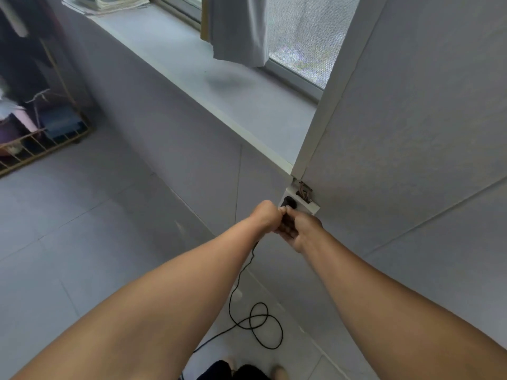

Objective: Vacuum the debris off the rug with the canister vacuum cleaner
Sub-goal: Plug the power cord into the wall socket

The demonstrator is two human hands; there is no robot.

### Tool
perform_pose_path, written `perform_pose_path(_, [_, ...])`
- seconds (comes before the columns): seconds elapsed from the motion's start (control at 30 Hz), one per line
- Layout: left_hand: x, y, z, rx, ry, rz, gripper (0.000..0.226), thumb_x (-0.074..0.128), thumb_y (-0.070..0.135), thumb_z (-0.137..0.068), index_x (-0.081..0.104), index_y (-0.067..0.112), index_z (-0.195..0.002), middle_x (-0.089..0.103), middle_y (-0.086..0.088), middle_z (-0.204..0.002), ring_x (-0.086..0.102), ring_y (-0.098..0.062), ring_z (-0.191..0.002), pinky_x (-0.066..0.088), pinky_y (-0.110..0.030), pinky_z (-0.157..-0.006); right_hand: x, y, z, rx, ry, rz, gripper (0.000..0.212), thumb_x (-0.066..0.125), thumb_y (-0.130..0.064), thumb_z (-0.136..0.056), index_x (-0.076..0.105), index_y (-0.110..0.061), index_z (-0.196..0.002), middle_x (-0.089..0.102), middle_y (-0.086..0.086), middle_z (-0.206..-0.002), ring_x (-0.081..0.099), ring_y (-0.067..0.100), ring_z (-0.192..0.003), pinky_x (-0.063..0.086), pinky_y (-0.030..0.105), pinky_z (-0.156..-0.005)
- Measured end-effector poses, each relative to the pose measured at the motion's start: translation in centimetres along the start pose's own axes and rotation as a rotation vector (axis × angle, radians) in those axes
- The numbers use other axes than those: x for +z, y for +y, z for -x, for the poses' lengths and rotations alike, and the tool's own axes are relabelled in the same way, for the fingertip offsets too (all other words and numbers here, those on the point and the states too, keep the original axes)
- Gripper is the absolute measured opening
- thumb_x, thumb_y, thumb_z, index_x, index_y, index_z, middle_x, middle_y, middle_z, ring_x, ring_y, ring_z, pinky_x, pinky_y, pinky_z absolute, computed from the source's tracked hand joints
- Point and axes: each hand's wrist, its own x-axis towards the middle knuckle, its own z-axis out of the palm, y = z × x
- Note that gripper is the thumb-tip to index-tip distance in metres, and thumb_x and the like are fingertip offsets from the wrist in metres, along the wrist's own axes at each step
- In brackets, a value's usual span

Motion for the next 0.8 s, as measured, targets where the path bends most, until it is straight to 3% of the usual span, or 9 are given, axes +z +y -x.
perform_pose_path(0.1, [-0.3,-1.1,1.0,0.018,0.052,-0.010,0.039,0.050,0.034,-0.098,0.063,-0.002,-0.096,0.068,-0.013,-0.095,0.063,-0.028,-0.087,0.051,-0.035,-0.082,-1.1,0.5,0.8,0.013,-0.016,0.110,0.013,0.060,-0.017,-0.096,0.064,-0.007,-0.089,0.063,0.008,-0.086,0.061,0.021,-0.078,0.050,0.028,-0.059])
perform_pose_path(0.23, [-0.5,-3.7,3.9,0.000,0.151,0.066,0.029,0.053,0.027,-0.098,0.052,0.011,-0.074,0.044,-0.002,-0.068,0.041,-0.019,-0.062,0.033,-0.027,-0.059,-2.8,1.4,2.1,0.074,-0.040,0.223,0.010,0.063,-0.018,-0.093,0.066,-0.009,-0.091,0.065,0.005,-0.080,0.060,0.013,-0.066,0.048,0.025,-0.055])
perform_pose_path(0.37, [-0.1,-6.9,6.4,-0.052,0.259,0.146,0.017,0.054,0.023,-0.097,0.051,0.013,-0.084,0.047,-0.007,-0.082,0.042,-0.019,-0.075,0.034,-0.027,-0.062,-3.9,2.5,3.4,0.134,-0.154,0.353,0.018,0.064,-0.021,-0.093,0.063,-0.010,-0.079,0.063,0.004,-0.070,0.057,0.012,-0.060,0.046,0.022,-0.052])
perform_pose_path(0.47, [0.4,-9.3,8.5,-0.123,0.294,0.206,0.019,0.055,0.023,-0.097,0.055,0.010,-0.083,0.052,-0.010,-0.082,0.046,-0.021,-0.075,0.036,-0.025,-0.069,-4.9,3.5,3.9,0.159,-0.267,0.434,0.017,0.064,-0.022,-0.093,0.066,-0.010,-0.081,0.064,0.002,-0.073,0.057,0.011,-0.062,0.045,0.023,-0.055])
perform_pose_path(0.6, [1.9,-13.0,13.5,-0.217,0.275,0.319,0.016,0.050,0.021,-0.099,0.059,0.007,-0.096,0.061,-0.011,-0.092,0.050,-0.018,-0.067,0.037,-0.023,-0.055,-6.0,6.3,4.9,0.210,-0.372,0.577,0.015,0.063,-0.021,-0.094,0.065,-0.011,-0.082,0.064,-0.001,-0.072,0.055,0.009,-0.062,0.044,0.022,-0.057])
perform_pose_path(0.8, [4.7,-20.0,21.9,-0.348,0.368,0.437,0.018,0.051,0.022,-0.099,0.061,0.008,-0.099,0.066,-0.009,-0.098,0.059,-0.019,-0.080,0.042,-0.023,-0.064,-5.0,13.6,7.1,0.208,-0.467,0.951,0.015,0.061,-0.017,-0.095,0.062,-0.013,-0.081,0.062,-0.005,-0.054,0.052,0.008,-0.057,0.039,0.019,-0.052])
